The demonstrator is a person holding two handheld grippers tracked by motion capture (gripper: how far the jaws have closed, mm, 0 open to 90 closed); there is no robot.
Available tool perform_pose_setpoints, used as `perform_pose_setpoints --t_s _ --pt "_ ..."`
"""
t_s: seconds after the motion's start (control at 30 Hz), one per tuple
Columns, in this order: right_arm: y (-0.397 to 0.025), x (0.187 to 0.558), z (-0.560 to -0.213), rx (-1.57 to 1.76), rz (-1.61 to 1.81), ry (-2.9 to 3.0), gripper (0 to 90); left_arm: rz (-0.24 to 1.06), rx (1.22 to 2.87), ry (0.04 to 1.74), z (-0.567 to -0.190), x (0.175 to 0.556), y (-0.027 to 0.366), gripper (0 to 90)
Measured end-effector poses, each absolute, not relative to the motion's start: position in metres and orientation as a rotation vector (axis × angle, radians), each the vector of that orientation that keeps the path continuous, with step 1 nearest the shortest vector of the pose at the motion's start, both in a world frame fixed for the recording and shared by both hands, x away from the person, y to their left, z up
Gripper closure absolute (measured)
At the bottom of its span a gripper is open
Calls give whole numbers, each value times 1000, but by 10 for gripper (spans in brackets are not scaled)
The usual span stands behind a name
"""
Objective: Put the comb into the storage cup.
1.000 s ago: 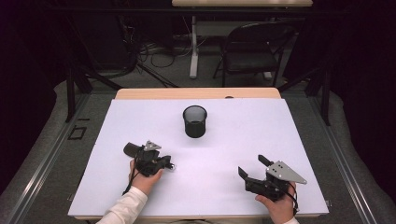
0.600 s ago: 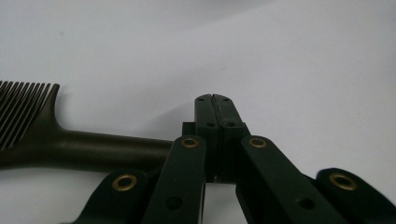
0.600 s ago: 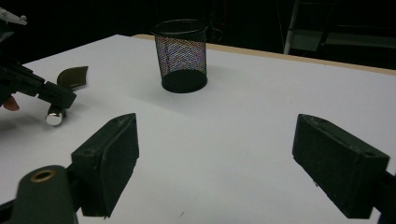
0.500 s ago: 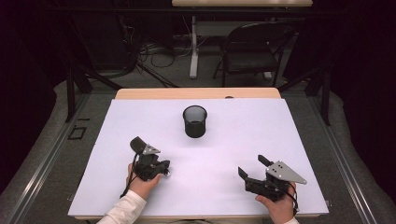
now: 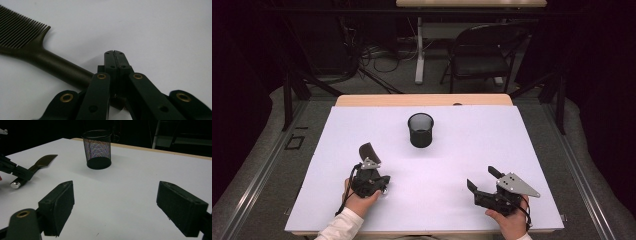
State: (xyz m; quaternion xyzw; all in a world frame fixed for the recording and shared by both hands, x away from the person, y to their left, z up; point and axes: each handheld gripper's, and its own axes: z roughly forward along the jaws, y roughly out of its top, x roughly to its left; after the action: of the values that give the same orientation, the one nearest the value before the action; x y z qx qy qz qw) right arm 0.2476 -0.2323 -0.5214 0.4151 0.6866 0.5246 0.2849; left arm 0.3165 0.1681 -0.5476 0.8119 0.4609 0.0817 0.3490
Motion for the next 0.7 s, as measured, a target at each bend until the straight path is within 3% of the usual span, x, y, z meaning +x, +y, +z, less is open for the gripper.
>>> perform_pose_setpoints --t_s 0.7 --pt "-232 248 -522 1112 1397 1839 146 226 2089 1261 -547 306 202 900"
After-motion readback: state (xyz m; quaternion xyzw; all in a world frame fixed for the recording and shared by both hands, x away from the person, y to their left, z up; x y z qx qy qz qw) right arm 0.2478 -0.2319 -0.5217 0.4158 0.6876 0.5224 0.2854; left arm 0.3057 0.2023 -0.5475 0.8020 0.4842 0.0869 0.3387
